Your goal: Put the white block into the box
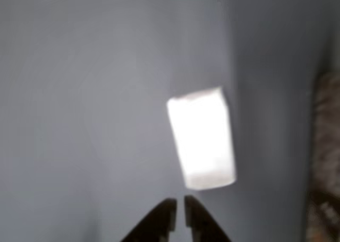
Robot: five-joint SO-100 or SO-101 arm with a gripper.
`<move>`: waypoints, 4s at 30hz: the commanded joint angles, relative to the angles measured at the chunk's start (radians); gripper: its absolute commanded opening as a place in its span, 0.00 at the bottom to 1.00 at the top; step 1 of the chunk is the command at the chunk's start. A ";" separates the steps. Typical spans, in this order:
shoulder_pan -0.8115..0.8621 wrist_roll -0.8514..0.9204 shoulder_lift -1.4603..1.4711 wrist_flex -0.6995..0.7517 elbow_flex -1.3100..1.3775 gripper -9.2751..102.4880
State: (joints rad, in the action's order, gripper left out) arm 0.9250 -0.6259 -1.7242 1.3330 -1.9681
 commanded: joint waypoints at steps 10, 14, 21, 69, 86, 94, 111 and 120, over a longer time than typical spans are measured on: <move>0.057 -0.244 0.229 0.058 0.285 0.07; 0.061 -0.298 0.242 0.074 0.313 0.07; 0.046 -0.360 0.222 0.080 0.291 0.07; 0.067 -0.407 0.270 -0.094 0.209 0.32; 0.037 -0.402 0.334 -0.109 0.209 0.31; 0.034 -0.400 0.344 -0.115 0.207 0.31; 0.052 -0.364 0.348 -0.123 0.183 0.21; 0.051 -0.362 0.348 -0.118 0.172 0.07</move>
State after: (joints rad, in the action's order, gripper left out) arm 0.9802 -0.9802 -1.3744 1.2210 -1.7948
